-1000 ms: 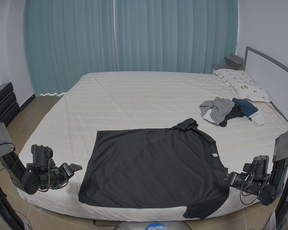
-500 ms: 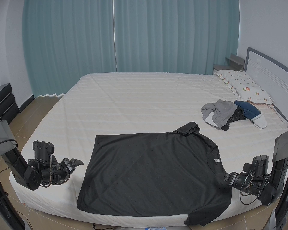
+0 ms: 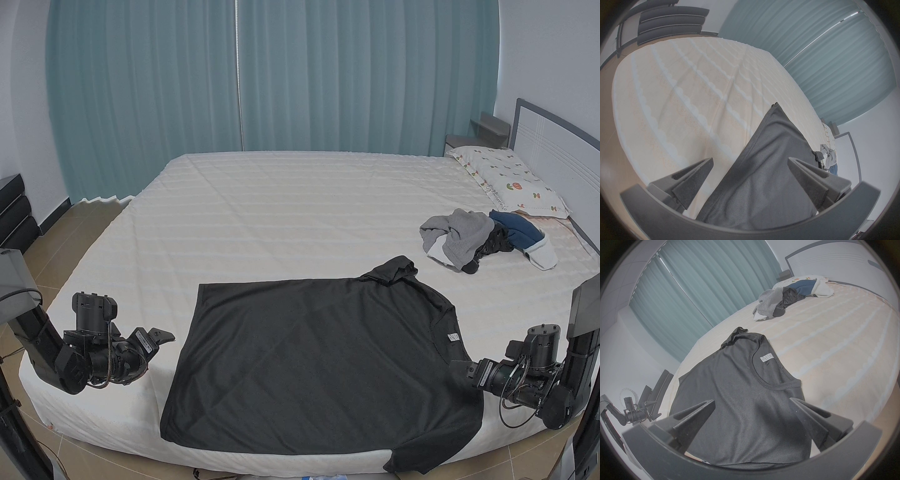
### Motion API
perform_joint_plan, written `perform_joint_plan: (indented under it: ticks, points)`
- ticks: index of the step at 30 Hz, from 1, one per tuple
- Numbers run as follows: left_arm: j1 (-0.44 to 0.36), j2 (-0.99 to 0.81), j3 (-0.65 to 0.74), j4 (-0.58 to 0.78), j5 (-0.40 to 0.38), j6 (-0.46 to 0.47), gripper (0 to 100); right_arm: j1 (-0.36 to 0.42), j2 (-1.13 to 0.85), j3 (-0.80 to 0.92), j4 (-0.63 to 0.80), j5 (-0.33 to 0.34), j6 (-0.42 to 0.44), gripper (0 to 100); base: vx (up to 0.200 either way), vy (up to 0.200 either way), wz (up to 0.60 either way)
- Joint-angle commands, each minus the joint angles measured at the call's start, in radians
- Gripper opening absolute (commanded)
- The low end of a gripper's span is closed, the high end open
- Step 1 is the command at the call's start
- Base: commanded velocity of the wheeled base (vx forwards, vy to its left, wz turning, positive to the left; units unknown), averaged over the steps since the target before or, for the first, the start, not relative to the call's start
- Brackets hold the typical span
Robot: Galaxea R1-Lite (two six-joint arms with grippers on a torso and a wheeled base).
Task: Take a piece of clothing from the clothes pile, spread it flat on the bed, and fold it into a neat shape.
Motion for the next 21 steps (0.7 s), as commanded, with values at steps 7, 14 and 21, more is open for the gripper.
perform_joint_plan:
  ticks: [7,14,21]
  points:
    - [0.01,0.003,0.001,-0.002,0.0,-0.027,100,0.002,0.007,0.0,-0.001,0.001,0.0,100,0.0,0.171,0.0]
    - [0.008,0.0,0.005,-0.002,-0.001,-0.027,100,0.004,0.007,-0.001,-0.001,0.001,0.0,100,0.0,0.0,0.0]
    - [0.004,-0.003,-0.011,-0.002,0.0,-0.027,100,0.009,0.005,-0.001,-0.001,0.001,0.0,100,0.086,0.0,0.0]
